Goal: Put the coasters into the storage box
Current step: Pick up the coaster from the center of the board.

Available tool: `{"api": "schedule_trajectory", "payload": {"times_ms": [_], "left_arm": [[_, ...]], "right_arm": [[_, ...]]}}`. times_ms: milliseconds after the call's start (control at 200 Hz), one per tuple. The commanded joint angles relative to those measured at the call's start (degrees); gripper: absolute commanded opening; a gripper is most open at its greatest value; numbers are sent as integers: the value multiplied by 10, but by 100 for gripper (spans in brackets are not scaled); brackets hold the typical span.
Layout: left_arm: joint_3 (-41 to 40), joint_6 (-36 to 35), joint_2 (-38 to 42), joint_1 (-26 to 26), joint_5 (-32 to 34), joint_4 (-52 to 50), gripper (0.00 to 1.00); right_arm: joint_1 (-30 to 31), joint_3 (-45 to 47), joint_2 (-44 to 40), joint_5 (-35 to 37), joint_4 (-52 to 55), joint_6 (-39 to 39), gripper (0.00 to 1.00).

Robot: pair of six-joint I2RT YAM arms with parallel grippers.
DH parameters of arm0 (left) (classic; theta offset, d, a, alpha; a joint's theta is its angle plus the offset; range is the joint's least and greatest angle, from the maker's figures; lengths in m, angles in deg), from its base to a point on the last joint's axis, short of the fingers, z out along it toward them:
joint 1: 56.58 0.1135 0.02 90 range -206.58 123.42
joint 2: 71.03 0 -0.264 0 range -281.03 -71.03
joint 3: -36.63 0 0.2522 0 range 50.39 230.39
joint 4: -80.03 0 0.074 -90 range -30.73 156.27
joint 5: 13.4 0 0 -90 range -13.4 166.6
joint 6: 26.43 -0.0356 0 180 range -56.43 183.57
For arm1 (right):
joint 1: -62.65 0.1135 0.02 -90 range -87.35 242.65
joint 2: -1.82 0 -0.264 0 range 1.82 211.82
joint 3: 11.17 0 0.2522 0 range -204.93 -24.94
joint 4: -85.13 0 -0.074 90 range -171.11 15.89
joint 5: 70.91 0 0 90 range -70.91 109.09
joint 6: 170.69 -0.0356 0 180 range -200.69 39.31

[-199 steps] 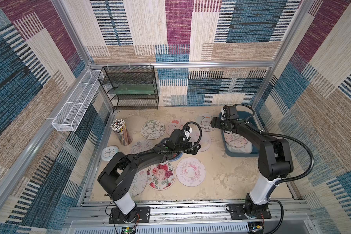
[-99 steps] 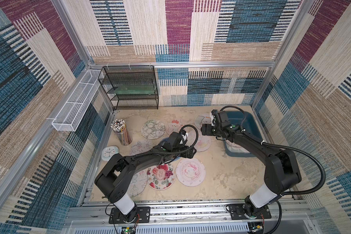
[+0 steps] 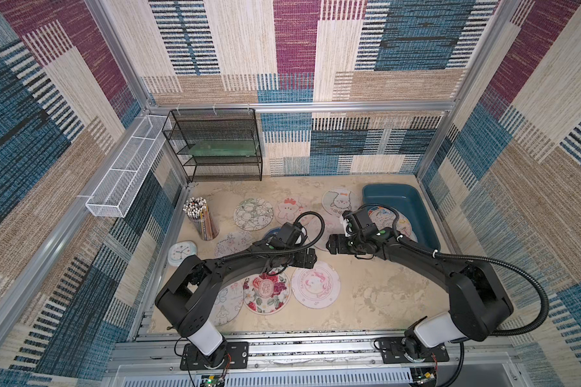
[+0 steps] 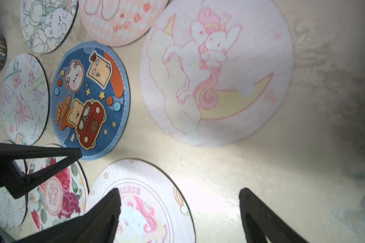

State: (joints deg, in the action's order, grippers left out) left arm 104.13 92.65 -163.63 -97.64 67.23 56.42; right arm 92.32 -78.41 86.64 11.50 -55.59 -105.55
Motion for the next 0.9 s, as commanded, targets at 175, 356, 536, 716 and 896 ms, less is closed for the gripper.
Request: {"api": "schedule_trajectory", "payload": {"times_ms": [175,356,536,716,896], "left_arm": [[-13,38,12,-17,-5,-66,95],[-23,41,4,-30,-4,-57,94],[-40,49,1,-32,-5,-37,94],[-49,53,-14,-32,-10,-20,94],[-55,54,-19,-33,-8,-13,94]], "right_arm": [[22,73,-58,-51,19,-55,90],[39,121,-78,-68,-4,-86,90],[54,158,-90,-84,-42,-113,90],[71,173,-91,-93,-60,-132,90],[84,192,-83,-95,-80,-156,89]]}}
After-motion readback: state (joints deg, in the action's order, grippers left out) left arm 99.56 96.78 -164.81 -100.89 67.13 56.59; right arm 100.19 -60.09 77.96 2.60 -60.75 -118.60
